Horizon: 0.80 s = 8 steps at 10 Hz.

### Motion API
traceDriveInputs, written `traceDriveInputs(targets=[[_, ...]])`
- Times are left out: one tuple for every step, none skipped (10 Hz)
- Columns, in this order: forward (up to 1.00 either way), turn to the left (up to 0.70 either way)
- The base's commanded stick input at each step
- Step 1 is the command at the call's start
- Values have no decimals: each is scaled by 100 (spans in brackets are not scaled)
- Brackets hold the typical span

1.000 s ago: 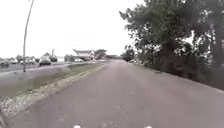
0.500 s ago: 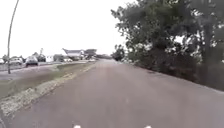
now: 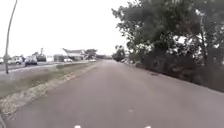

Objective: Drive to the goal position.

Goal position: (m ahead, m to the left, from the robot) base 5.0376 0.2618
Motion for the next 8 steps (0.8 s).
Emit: traceDriveInputs(targets=[[70, 0], [70, 0], [70, 0], [70, 0], [70, 0], [70, 0], [70, 0], [70, 0]])
